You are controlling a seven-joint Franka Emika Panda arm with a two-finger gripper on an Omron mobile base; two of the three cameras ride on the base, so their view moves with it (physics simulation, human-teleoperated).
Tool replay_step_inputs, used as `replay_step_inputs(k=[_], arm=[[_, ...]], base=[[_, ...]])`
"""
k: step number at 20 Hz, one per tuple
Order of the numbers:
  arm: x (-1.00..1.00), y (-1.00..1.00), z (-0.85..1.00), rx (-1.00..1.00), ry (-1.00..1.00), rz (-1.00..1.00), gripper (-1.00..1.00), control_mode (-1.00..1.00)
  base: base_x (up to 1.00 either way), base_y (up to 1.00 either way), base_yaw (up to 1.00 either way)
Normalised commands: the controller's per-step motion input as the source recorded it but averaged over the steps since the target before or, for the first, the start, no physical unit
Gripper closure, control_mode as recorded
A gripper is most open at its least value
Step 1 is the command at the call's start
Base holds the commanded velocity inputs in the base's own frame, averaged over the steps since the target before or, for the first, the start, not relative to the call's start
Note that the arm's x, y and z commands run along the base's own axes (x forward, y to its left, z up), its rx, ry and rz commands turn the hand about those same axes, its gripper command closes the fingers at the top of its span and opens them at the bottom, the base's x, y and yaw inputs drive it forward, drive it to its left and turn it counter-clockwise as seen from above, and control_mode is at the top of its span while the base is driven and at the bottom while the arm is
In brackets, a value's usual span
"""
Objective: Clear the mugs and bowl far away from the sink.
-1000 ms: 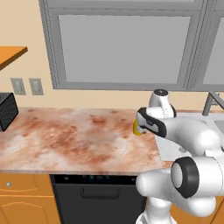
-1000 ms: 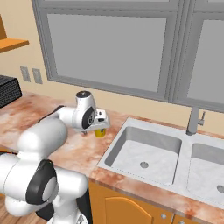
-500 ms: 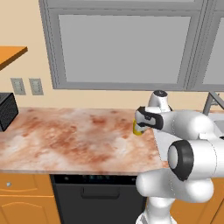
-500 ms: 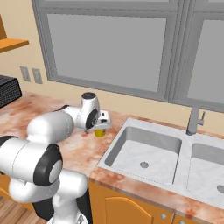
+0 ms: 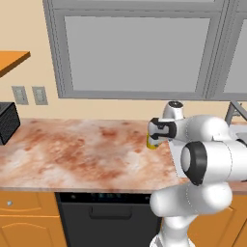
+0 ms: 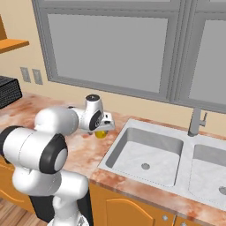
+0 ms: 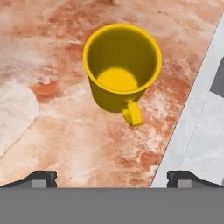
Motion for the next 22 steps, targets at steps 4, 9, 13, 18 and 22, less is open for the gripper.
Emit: replay_step_inputs(k=[4,9,13,18,22], arm=[[0.06,-0.06,-0.19,0.0,0.0,0.0,-1.0,-1.0],[0.17,-0.03,-0.21,0.0,0.0,0.02,-1.0,-1.0],[0.19,-0.01,-0.14,0.02,0.0,0.06,-1.0,-1.0],[0.19,-0.01,-0.03,0.03,0.0,0.06,-1.0,-1.0],[0.3,0.0,-0.02,0.01,0.0,0.06,-1.0,-1.0]], base=[[0.0,0.0,0.0],[0.0,0.0,0.0],[0.0,0.0,0.0],[0.0,0.0,0.0],[0.0,0.0,0.0]])
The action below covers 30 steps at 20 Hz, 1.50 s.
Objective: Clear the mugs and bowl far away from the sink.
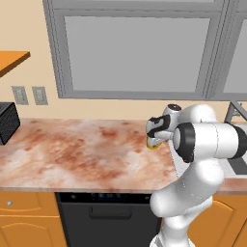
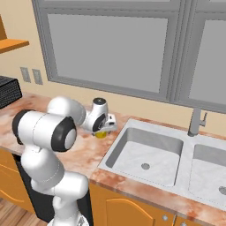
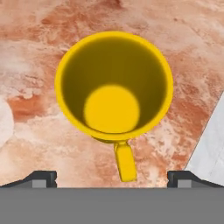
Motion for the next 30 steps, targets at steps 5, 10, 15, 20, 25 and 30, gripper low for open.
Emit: replay_step_inputs(k=[5,10,15,20,25,30], arm=[[0.3,0.0,-0.08,0.01,0.0,0.06,-1.0,-1.0],[0.11,0.0,-0.25,0.0,0.0,0.05,-1.0,-1.0],[0.02,0.0,-0.23,0.0,0.0,0.03,1.0,-1.0],[0.0,0.0,-0.08,0.01,0.0,0.0,1.0,-1.0],[0.0,0.03,-0.19,0.02,0.01,0.0,1.0,-1.0],[-0.37,0.46,-0.6,0.0,0.1,0.0,1.0,-1.0]], base=[[0.0,0.0,0.0],[0.0,0.0,0.0],[0.0,0.0,0.0],[0.0,0.0,0.0],[0.0,0.0,0.0],[0.0,0.0,0.0]])
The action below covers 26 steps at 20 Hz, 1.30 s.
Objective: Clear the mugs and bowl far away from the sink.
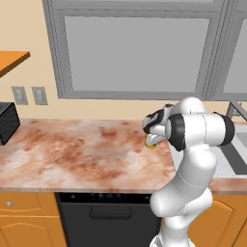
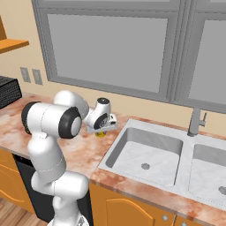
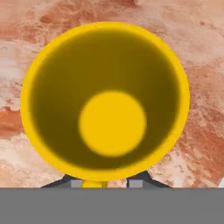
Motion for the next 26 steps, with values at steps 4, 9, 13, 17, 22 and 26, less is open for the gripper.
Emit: replay_step_inputs(k=[4,9,13,17,22,26], arm=[[-0.65,0.57,-0.86,-0.02,0.16,0.0,1.0,-1.0],[-0.38,0.2,-0.31,-0.02,0.08,0.0,1.0,-1.0],[-0.05,0.04,0.96,0.0,-0.13,0.0,1.0,-1.0],[-0.27,0.0,1.0,0.0,-0.06,0.0,1.0,-1.0],[-0.56,0.0,0.98,0.0,0.05,-0.05,1.0,-1.0],[-0.73,0.0,0.88,-0.01,0.04,-0.01,1.0,-1.0]], base=[[0.0,0.0,0.0],[0.0,0.0,0.0],[0.0,0.0,0.0],[0.0,0.0,0.0],[0.0,0.0,0.0],[0.0,0.0,0.0]])
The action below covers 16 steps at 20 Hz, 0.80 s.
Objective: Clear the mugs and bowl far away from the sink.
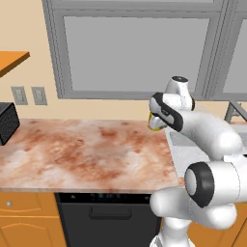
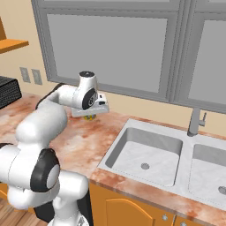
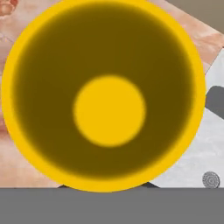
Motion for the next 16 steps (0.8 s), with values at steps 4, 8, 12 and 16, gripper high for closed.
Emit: replay_step_inputs(k=[4,8,12,16], arm=[[-0.71,0.0,0.59,-0.01,0.0,0.0,1.0,-1.0],[-0.65,0.0,0.42,-0.06,-0.01,0.0,1.0,-1.0],[-0.67,0.1,0.3,-0.03,-0.14,-0.04,1.0,-1.0],[-0.36,0.07,0.15,0.0,-0.2,-0.15,1.0,-1.0]], base=[[0.0,0.0,0.0],[0.0,0.0,0.0],[0.0,0.0,0.0],[0.0,0.0,0.0]])
